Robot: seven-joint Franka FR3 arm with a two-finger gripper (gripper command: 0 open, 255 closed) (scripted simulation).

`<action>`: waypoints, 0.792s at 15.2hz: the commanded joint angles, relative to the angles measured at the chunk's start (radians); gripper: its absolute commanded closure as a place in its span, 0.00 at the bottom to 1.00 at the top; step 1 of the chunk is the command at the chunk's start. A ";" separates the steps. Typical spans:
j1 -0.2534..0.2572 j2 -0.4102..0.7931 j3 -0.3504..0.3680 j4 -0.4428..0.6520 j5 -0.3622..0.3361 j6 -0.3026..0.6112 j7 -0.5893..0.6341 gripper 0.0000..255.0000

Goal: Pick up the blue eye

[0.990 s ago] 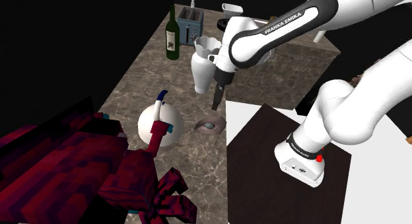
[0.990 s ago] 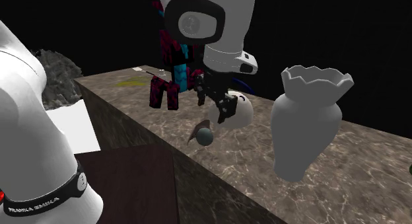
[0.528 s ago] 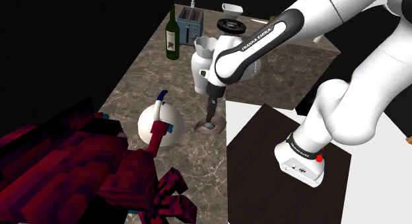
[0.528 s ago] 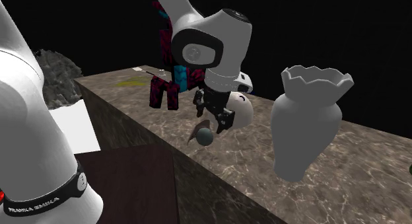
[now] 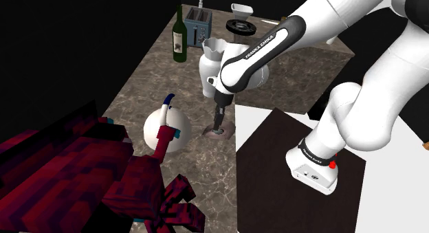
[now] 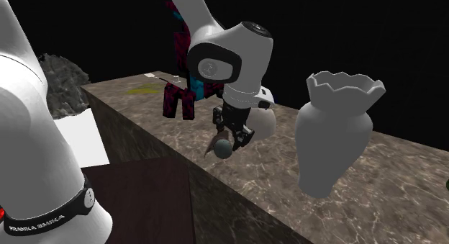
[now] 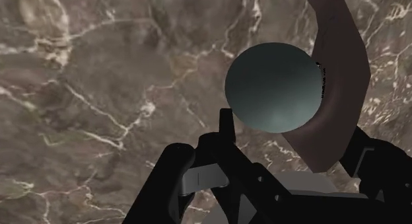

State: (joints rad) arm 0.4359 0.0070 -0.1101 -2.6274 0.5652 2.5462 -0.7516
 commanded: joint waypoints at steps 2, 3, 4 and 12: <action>0.000 0.001 0.000 0.000 0.001 0.000 0.000 1.00; 0.000 0.002 0.001 0.000 0.001 0.000 -0.001 1.00; 0.000 0.002 0.000 0.001 0.001 0.000 -0.001 1.00; -0.007 -0.069 -0.005 -0.001 -0.064 -0.059 0.060 1.00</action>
State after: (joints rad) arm 0.4307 -0.0485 -0.1142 -2.6301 0.5152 2.5006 -0.7042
